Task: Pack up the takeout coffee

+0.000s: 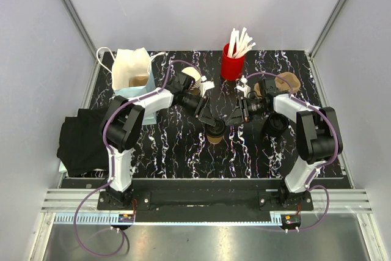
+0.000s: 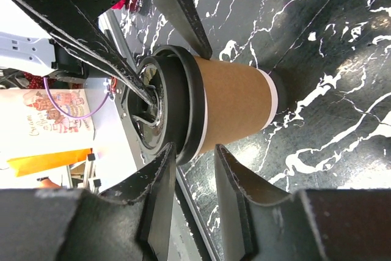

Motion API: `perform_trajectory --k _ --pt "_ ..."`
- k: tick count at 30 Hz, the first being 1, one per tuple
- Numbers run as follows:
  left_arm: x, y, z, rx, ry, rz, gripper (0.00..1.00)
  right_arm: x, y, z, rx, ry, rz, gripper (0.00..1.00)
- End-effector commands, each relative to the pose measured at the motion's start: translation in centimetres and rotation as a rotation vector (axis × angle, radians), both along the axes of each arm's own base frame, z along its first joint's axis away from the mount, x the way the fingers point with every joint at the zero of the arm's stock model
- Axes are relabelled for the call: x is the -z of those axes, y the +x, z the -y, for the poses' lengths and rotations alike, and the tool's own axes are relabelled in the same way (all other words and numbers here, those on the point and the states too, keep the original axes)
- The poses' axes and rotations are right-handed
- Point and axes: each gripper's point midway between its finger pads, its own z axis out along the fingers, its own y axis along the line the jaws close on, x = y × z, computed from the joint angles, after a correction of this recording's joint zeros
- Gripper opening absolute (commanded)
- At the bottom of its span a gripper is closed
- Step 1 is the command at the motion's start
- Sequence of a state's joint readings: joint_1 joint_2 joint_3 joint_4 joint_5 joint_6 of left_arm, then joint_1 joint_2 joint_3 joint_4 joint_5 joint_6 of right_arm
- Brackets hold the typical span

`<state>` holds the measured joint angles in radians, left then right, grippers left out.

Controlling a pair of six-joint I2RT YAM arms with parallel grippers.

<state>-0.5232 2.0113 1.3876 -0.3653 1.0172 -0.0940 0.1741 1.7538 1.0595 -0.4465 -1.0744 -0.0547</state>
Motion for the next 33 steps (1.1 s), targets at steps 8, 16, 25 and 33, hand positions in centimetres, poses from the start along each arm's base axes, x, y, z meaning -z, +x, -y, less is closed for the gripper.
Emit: perform_trajectory --k 8,16,25,33 --pt "2.5 0.6 -0.3 -0.02 0.092 0.051 0.53 -0.3 -0.6 -0.7 -0.037 0.043 -0.019 0.36" --pt "2.6 0.7 -0.3 -0.026 0.1 0.058 0.52 0.5 -1.0 -1.2 -0.055 0.029 -0.038 0.29" --pt "2.9 0.7 -0.6 -0.027 0.117 0.066 0.52 2.3 -1.1 -0.9 -0.045 -0.018 -0.06 0.2" --pt "3.6 0.8 -1.1 -0.031 0.151 0.075 0.51 3.4 -0.9 -0.9 -0.037 -0.135 -0.038 0.14"
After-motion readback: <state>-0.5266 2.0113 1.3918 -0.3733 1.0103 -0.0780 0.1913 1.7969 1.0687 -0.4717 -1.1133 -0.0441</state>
